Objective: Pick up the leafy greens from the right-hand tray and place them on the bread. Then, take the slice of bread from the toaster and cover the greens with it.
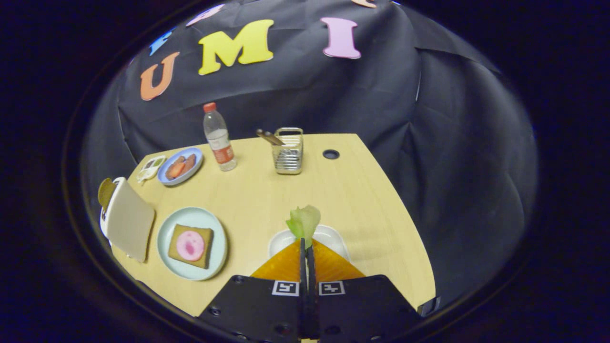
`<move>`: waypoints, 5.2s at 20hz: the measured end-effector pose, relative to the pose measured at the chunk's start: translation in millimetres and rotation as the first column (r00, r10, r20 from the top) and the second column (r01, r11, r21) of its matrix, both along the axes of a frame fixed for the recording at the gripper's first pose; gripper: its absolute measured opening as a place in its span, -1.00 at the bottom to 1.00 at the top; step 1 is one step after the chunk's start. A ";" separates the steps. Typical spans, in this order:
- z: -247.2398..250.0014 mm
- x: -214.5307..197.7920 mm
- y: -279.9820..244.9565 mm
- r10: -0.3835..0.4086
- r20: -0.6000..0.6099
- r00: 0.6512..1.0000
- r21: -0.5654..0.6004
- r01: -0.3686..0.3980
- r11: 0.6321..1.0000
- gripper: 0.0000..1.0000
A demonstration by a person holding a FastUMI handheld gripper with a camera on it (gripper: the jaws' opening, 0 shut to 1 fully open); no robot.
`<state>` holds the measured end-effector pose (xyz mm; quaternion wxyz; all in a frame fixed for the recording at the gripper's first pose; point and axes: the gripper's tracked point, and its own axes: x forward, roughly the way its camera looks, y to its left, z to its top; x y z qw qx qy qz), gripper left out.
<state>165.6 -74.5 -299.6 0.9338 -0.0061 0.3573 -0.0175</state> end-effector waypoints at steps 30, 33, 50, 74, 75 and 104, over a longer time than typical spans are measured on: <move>-89.0 28.6 202.0 0.088 -0.202 0.975 -0.098 -0.109 0.989 -0.99; -89.4 31.1 193.6 0.034 -0.188 0.982 -0.117 -0.056 0.992 -0.82; 77.1 -39.1 357.1 0.140 0.088 0.986 0.030 -0.143 0.989 0.96; 37.4 -8.3 456.8 0.191 -0.131 0.973 -0.054 -0.199 0.979 -0.68; 47.6 -9.8 455.5 0.195 -0.115 0.974 -0.049 -0.202 0.978 -0.68; -36.8 16.9 268.3 0.070 -0.222 0.972 0.213 -0.021 0.977 -0.68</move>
